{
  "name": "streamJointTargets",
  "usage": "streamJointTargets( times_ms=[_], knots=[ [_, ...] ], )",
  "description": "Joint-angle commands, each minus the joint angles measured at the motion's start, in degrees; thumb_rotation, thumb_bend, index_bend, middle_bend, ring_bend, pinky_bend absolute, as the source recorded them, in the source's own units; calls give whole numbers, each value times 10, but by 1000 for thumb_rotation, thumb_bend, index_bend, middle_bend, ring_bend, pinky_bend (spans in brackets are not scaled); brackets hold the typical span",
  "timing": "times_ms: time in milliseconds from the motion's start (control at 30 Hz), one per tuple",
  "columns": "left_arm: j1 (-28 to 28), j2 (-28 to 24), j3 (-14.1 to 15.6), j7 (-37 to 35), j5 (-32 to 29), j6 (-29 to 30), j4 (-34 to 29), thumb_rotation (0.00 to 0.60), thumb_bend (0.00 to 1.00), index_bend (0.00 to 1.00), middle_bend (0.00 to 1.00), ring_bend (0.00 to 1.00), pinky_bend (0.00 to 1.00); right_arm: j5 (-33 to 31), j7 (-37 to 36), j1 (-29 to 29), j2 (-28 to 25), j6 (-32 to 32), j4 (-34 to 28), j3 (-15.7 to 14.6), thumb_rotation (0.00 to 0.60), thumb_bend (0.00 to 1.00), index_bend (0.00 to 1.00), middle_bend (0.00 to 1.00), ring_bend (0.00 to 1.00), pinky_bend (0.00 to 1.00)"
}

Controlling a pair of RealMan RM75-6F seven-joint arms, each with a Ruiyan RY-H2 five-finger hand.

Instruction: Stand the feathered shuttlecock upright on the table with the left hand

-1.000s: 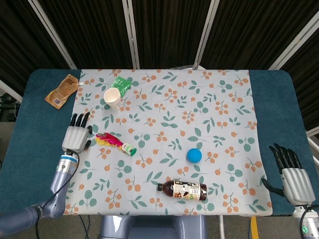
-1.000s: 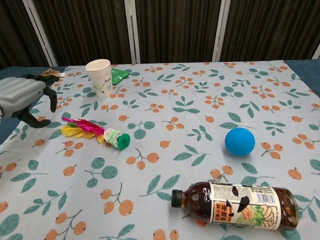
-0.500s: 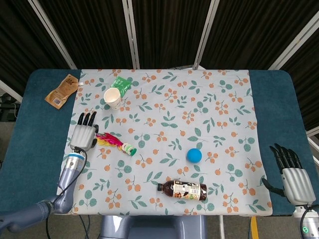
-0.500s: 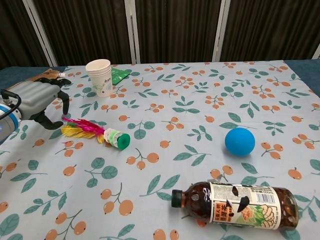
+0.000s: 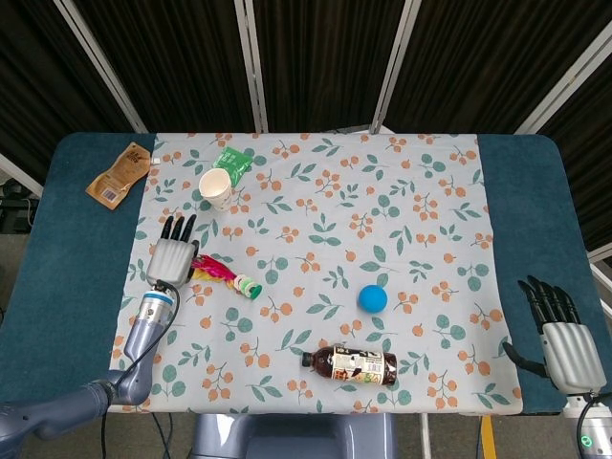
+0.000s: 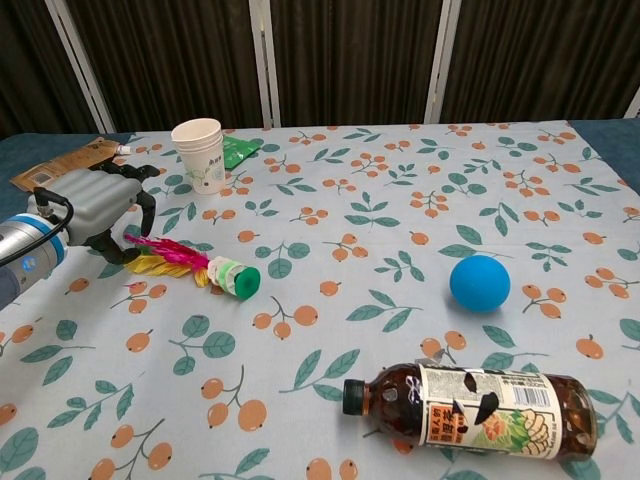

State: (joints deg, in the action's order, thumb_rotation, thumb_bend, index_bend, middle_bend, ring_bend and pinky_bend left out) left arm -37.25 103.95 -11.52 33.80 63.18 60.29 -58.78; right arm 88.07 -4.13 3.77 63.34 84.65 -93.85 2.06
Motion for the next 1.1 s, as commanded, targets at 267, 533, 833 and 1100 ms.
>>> streamJointTargets(
  times_ms=[267, 533, 833, 1100],
  knots=[
    [-3, 0, -2, -8, 4, 3, -8, 600, 397, 511, 0, 0, 0, 0, 0, 0, 0, 0, 0, 0, 600, 157, 25, 0, 0, 0],
    [-1, -1, 3, -4, 5, 6, -13, 600, 412, 537, 0, 0, 0, 1, 1, -1, 1, 4, 1, 1, 600, 157, 26, 0, 0, 0],
    [-4, 1, 3, -2, 3, 3, -9, 600, 414, 538, 0, 0, 0, 0, 1, -1, 1, 3, 0, 1, 600, 156, 26, 0, 0, 0],
    [-5, 4, 4, -1, 5, 4, -3, 600, 414, 541, 0, 0, 0, 0, 0, -1, 1, 4, 1, 1, 600, 156, 25, 0, 0, 0]
  ],
)
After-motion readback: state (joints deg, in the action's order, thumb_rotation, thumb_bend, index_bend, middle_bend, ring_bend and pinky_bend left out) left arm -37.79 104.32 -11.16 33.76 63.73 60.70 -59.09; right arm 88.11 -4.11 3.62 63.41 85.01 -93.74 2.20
